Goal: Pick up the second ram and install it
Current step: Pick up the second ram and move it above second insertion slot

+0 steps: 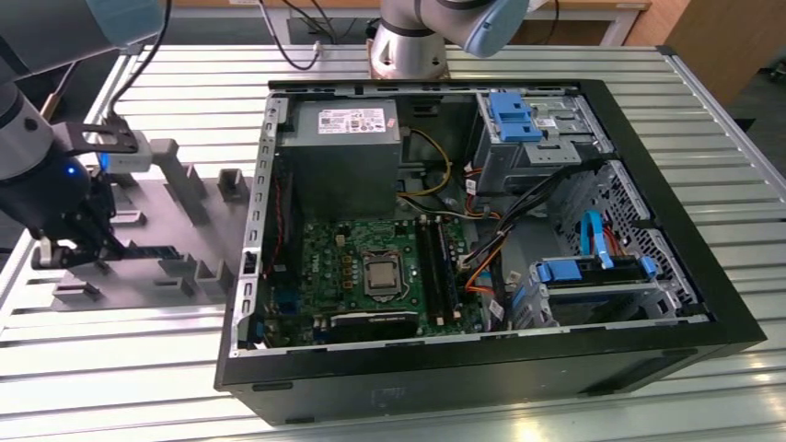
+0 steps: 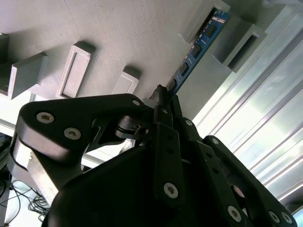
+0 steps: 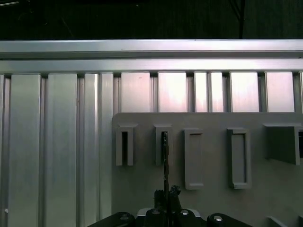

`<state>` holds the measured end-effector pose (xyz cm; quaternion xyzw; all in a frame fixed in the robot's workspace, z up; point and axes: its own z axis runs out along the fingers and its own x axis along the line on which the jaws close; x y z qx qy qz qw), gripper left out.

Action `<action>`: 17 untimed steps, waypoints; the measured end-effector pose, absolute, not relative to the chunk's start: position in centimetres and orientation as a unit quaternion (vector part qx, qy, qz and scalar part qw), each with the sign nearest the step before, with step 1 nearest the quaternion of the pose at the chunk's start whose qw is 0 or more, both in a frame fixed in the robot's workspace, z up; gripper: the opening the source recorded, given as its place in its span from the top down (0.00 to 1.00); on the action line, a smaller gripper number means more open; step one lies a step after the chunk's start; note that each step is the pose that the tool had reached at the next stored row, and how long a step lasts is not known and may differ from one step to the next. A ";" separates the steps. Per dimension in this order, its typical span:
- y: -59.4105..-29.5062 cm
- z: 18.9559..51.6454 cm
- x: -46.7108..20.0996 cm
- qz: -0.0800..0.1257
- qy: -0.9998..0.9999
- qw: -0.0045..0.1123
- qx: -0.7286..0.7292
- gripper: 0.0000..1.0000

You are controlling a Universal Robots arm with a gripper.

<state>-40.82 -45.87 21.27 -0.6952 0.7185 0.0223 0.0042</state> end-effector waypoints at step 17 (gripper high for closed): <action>-45.8 21.8 -40.8 0.022 0.719 0.004 -0.695 0.86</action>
